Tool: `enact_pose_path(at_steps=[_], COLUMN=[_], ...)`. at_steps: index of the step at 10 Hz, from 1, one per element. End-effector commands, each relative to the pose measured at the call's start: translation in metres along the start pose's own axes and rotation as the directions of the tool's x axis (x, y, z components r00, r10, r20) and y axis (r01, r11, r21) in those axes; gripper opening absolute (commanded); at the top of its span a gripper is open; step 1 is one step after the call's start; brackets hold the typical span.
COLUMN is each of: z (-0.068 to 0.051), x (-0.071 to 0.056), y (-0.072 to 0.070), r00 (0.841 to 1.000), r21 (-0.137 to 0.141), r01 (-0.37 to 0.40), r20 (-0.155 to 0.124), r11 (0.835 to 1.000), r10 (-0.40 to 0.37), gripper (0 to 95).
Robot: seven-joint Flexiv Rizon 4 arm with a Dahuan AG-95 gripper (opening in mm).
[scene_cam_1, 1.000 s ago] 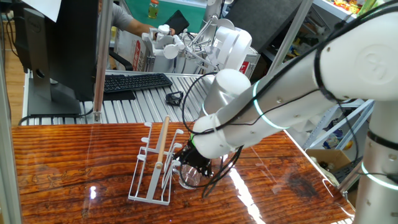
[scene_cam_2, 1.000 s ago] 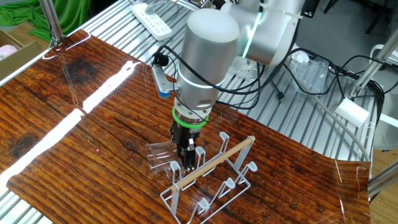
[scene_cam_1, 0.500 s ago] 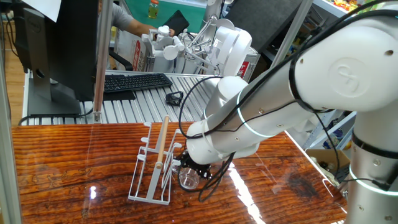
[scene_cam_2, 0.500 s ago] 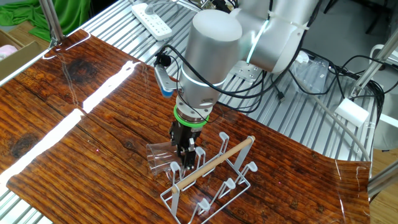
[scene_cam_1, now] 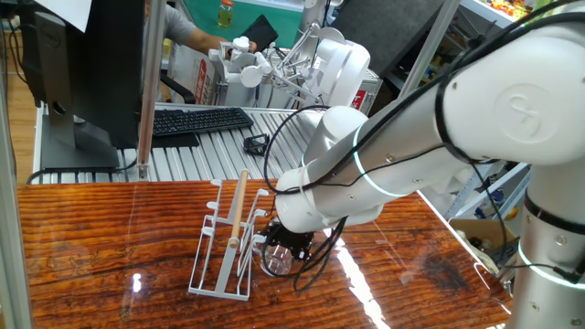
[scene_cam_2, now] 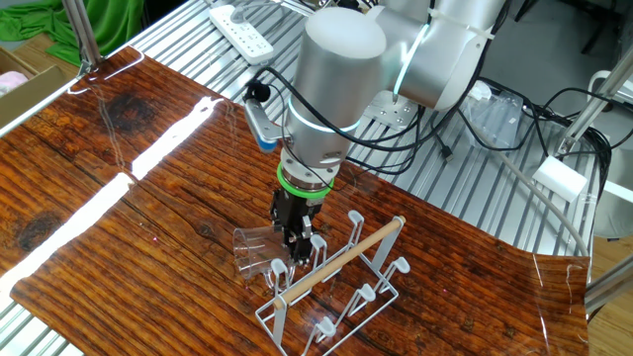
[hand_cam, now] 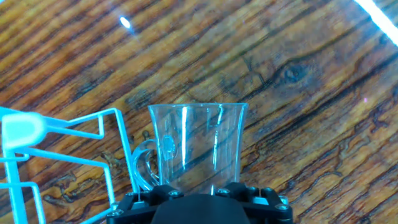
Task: Put the cup on the cup rack
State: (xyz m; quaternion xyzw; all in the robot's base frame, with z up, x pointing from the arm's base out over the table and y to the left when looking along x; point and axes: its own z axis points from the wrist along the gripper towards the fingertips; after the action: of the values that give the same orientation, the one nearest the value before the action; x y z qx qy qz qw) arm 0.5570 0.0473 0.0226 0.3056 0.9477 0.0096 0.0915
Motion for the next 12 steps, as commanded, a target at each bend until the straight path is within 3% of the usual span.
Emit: enact_pose_path(at_steps=[1, 12], z=[-0.003, -0.006], x=[0.001, 0.005], y=[-0.001, -0.012], r00=[1.0, 0.997], r21=[-0.005, -0.027], r01=[0.018, 0.06], r20=[-0.02, -0.043], r11=[1.0, 0.998], r10=[-0.018, -0.061], gripper=[0.0, 0.0])
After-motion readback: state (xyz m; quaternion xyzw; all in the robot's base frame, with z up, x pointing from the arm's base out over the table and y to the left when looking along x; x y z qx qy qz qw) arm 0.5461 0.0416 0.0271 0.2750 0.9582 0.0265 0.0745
